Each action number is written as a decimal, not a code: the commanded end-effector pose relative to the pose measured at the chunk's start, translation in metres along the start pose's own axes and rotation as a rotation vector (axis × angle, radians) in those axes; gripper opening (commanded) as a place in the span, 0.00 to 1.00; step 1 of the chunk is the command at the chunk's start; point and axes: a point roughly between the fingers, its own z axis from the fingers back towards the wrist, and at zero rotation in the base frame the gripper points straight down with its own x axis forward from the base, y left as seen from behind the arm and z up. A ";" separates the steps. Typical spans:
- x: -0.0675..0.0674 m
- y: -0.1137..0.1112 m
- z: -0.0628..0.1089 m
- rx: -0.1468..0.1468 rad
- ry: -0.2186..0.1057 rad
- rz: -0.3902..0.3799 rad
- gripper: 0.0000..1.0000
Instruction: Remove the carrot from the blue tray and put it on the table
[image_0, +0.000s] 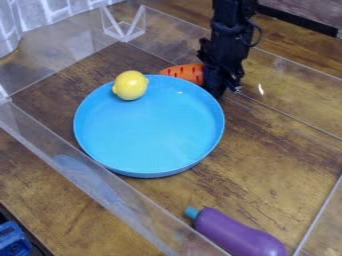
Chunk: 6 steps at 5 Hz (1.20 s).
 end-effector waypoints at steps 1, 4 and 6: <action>-0.005 0.016 0.034 0.020 -0.061 0.034 0.00; -0.019 0.024 0.046 -0.007 -0.084 0.070 0.00; -0.014 0.020 0.043 -0.030 -0.095 0.063 1.00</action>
